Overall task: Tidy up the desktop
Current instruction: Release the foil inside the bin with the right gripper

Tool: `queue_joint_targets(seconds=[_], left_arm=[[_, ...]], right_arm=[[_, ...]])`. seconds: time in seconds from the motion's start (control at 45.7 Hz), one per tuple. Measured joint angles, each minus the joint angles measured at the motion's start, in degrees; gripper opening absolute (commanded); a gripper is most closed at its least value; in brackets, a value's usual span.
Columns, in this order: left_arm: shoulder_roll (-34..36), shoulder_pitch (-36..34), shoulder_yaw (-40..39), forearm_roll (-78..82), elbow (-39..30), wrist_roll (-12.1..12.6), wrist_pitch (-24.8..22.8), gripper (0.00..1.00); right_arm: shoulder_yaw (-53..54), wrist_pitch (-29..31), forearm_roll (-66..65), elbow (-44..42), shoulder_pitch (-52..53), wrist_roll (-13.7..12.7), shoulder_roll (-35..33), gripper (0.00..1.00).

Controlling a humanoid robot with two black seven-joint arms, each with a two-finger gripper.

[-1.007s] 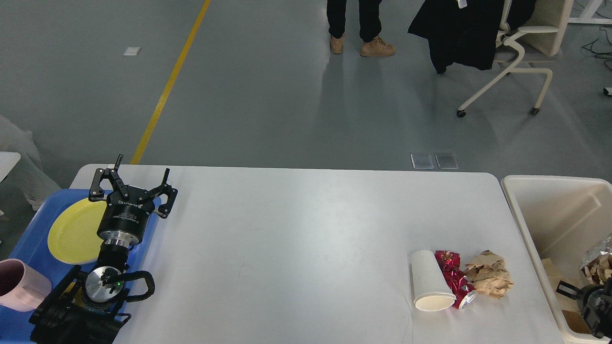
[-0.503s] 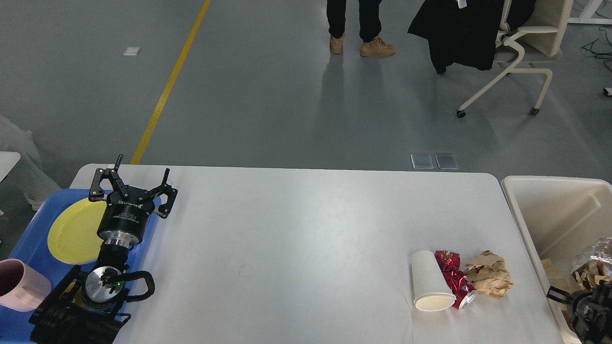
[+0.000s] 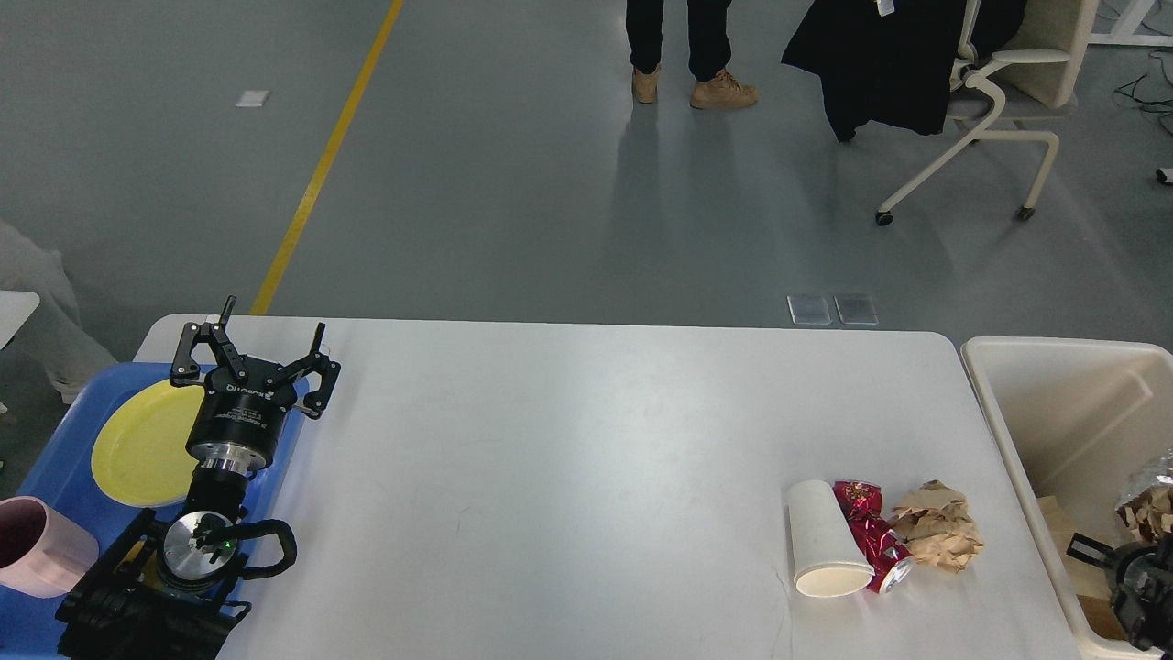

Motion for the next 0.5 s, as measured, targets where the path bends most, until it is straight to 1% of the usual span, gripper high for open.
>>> queue_joint_targets(seconds=[0.131, 0.153, 0.197, 0.263, 0.284, 0.306, 0.416, 0.503], left_arm=[[0.00, 0.00, 0.02, 0.04, 0.00, 0.00, 0.00, 0.96], [0.00, 0.00, 0.02, 0.04, 0.00, 0.00, 0.00, 0.96], [0.00, 0.00, 0.02, 0.04, 0.00, 0.00, 0.00, 0.96], [0.00, 0.00, 0.02, 0.04, 0.00, 0.00, 0.00, 0.96], [0.00, 0.00, 0.02, 0.04, 0.00, 0.00, 0.00, 0.96], [0.00, 0.00, 0.02, 0.04, 0.00, 0.00, 0.00, 0.96], [0.00, 0.00, 0.02, 0.04, 0.00, 0.00, 0.00, 0.96], [0.00, 0.00, 0.02, 0.04, 0.00, 0.00, 0.00, 0.96]], right_arm=[[0.13, 0.00, 0.01, 0.00, 0.08, -0.04, -0.03, 0.00], [0.13, -0.01, 0.01, 0.00, 0.08, -0.04, -0.03, 0.04], [0.13, -0.29, 0.01, 0.00, 0.08, -0.04, -0.03, 0.36], [0.12, -1.96, -0.02, 0.00, 0.08, 0.02, -0.09, 0.80], [0.12, -2.87, -0.04, -0.01, 0.08, 0.06, -0.10, 0.93], [0.12, -4.03, -0.06, -0.04, 0.07, 0.11, -0.10, 1.00], [0.67, -12.45, -0.07, -0.21, -0.26, 0.43, -0.18, 1.00], [1.16, -16.66, -0.03, -0.05, -0.64, 0.57, -0.09, 1.00]])
